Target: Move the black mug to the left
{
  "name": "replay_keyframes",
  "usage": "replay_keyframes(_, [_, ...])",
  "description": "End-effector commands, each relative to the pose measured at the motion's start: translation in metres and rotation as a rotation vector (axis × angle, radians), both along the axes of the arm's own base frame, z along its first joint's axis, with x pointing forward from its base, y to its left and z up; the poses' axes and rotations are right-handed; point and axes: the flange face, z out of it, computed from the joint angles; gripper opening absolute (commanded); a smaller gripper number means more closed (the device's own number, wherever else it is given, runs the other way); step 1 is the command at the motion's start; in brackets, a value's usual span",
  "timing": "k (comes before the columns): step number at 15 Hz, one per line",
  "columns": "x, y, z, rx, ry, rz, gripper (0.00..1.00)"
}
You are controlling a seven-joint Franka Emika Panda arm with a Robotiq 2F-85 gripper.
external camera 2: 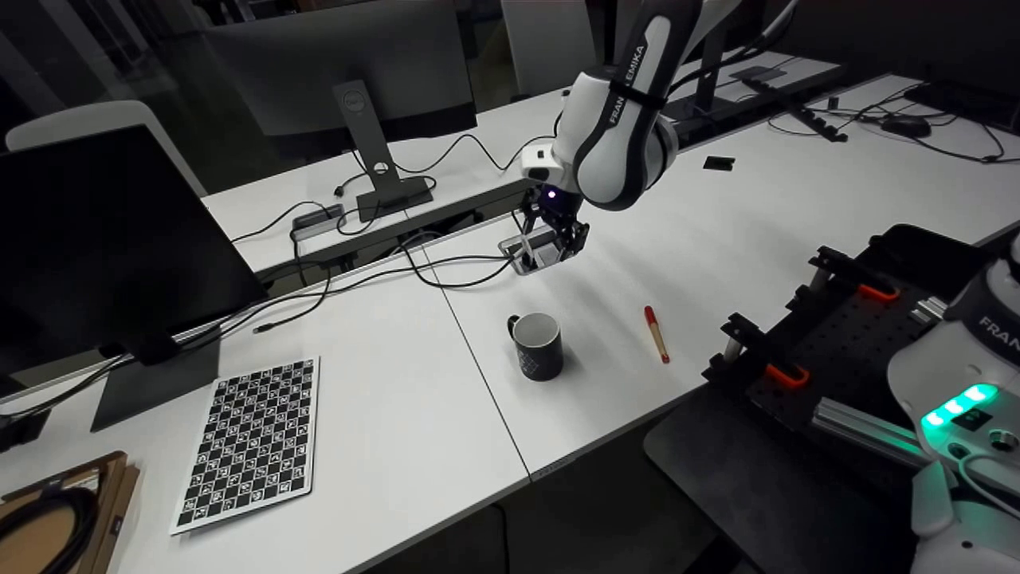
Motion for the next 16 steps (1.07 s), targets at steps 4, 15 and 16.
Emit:
replay_keyframes(4, [0.017, -0.046, 0.055, -0.178, -0.278, -0.169, 1.0])
replay_keyframes(15, [0.053, -0.018, 0.11, -0.243, -0.39, -0.37, 1.0])
replay_keyframes(16, [0.052, -0.014, 0.111, -0.241, -0.395, -0.383, 1.0])
